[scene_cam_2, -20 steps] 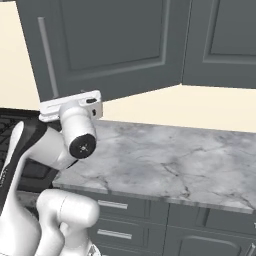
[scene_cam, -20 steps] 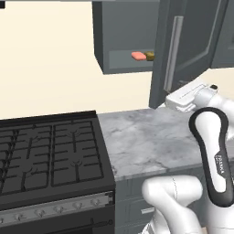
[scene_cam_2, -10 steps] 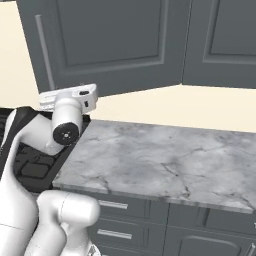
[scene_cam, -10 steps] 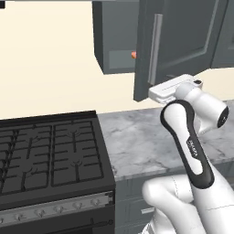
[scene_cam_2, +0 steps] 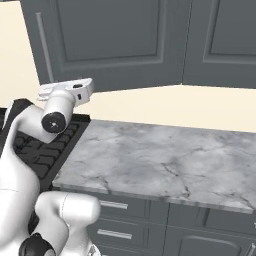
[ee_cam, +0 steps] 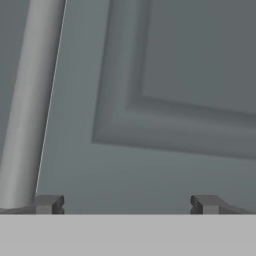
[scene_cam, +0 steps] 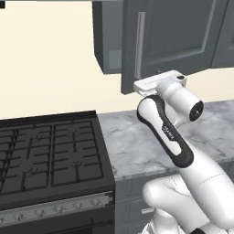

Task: Pick up the sponge and bar soap from the sink, and place them back in the cabinet, and close the cabinet door.

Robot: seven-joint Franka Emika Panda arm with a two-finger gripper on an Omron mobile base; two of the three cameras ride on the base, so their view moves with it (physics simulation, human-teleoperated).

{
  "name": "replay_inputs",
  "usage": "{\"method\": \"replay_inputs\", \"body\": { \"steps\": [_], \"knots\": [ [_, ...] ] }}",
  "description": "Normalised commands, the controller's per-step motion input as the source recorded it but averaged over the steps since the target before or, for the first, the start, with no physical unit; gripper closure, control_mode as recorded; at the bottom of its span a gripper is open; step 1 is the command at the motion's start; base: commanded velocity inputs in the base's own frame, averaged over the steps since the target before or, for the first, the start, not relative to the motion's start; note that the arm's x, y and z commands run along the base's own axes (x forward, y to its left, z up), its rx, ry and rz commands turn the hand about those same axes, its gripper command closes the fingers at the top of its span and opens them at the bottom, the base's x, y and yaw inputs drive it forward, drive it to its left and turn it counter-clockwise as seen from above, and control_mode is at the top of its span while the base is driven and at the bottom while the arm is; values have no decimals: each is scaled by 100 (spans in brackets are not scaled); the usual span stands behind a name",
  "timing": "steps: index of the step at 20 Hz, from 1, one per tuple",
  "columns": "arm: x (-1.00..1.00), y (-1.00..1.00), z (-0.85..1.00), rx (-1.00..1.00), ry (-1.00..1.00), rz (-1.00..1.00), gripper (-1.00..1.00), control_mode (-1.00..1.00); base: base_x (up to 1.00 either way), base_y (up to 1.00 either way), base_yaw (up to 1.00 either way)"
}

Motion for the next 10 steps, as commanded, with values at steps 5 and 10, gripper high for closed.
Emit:
{"method": "replay_inputs", "body": {
  "steps": [5, 10],
  "knots": [
    [43, 0, 0, 0, 0, -8, -100, -100, 0, 0, 0],
    [46, 0, 0, 0, 0, -8, -100, -100, 0, 0, 0]
  ]
}}
